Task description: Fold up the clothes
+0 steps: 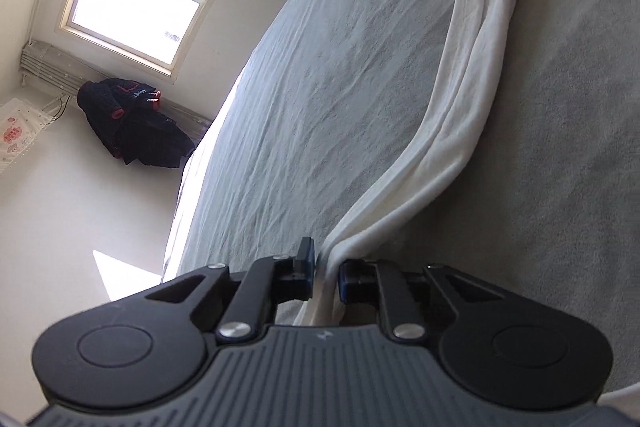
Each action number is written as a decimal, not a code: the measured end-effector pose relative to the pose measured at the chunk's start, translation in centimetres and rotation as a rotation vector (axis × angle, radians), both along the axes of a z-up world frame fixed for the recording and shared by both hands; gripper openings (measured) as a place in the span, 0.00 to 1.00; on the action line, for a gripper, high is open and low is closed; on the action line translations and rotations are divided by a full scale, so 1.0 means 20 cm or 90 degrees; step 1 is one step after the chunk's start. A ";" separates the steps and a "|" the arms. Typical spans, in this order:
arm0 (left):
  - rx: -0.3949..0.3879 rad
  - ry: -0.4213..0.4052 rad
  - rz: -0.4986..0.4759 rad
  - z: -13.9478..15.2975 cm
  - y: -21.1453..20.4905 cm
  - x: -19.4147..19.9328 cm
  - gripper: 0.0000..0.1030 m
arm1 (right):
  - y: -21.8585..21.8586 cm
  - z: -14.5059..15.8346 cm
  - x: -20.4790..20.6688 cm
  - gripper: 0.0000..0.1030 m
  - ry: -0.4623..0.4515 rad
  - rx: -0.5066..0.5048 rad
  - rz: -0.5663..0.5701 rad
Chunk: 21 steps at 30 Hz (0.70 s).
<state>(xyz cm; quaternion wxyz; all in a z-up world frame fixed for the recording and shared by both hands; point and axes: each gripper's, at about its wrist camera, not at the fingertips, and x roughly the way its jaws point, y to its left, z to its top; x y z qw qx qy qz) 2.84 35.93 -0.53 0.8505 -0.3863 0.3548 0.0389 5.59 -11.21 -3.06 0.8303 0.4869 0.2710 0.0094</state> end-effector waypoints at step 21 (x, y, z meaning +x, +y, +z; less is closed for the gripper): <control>0.000 -0.013 -0.080 -0.03 0.13 0.04 0.06 | 0.28 0.22 -0.55 0.08 -0.161 -0.376 0.012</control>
